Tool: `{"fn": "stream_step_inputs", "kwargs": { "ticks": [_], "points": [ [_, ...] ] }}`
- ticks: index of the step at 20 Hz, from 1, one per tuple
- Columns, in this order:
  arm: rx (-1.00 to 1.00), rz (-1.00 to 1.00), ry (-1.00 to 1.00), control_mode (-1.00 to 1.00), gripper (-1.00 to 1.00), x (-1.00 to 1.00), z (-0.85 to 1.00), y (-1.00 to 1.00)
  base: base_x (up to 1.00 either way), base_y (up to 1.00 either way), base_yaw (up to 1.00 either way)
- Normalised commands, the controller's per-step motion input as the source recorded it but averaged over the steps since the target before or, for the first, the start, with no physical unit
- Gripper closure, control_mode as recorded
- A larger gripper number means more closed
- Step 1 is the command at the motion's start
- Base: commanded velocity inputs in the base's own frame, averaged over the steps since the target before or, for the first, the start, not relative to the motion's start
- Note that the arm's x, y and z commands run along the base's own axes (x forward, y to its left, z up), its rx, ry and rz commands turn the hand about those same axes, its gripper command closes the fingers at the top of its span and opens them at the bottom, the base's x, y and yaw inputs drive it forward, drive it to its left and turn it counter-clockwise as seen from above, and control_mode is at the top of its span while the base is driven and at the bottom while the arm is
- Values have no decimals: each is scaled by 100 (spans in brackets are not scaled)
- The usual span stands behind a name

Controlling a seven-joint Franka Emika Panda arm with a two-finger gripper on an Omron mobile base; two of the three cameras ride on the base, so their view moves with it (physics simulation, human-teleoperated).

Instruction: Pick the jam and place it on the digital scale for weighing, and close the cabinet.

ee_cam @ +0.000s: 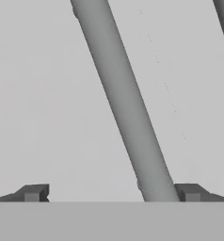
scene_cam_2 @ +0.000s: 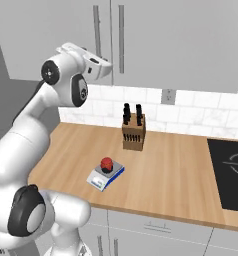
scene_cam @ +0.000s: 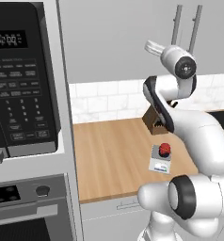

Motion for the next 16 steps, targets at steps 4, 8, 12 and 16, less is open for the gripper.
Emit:
{"fn": "stream_step_inputs", "kwargs": {
  "ticks": [4,8,12,16],
  "points": [
    [0,0,0,-100,-100,100,-18,25,0,0,0],
    [0,0,2,-100,-100,100,-17,12,0,0,0],
    [0,1,13,-100,-100,100,-23,0,0,0,0],
    [0,7,23,-100,-100,100,-43,-5,0,0,0]
  ]
}}
